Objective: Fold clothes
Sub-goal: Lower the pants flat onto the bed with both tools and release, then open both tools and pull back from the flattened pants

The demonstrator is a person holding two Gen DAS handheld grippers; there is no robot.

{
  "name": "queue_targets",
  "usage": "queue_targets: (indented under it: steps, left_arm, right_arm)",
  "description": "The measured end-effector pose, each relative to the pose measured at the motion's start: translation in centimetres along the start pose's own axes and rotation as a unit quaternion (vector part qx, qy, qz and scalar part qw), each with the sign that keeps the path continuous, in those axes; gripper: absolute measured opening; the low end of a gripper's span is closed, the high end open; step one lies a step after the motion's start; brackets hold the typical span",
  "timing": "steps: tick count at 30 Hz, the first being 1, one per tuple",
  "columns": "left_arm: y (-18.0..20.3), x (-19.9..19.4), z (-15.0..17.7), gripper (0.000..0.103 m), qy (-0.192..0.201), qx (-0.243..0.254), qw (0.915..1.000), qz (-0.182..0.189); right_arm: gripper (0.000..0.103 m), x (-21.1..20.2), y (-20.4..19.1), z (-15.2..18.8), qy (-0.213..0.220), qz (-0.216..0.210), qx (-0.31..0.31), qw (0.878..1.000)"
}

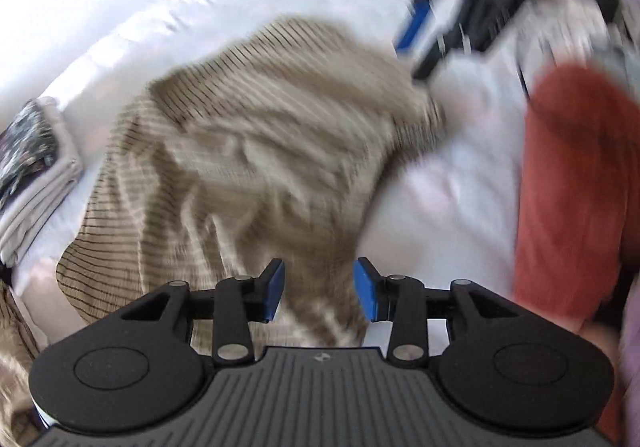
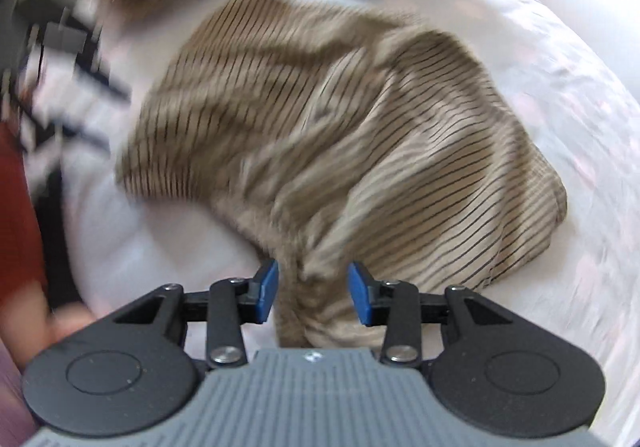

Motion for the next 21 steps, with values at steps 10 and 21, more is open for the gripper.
queue_targets:
  steps: [10, 21]
  left_arm:
    - [-4.0, -5.3, -4.4, 0.045, 0.12, -0.342, 0.9297, -0.063]
    - [1.2, -4.6, 0.3, 0.045, 0.11, -0.486, 0.8619, -0.097]
  right_arm:
    - [0.042, -3.9, 0.3, 0.4, 0.118, -0.061, 0.235, 0.963]
    - [0.05, -4.9, -0.5, 6.3, 0.204, -0.063, 0.385, 0.898]
Point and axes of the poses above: each gripper's, at about its wrist camera, not at the fingertips, and x roughly the way its jaws point, y to its right, z to its underside, the point moved 9 cm from there along x, roughly the way its jaws point, and after that the axes turned 8 degrees about x, right-handed, at the moved point
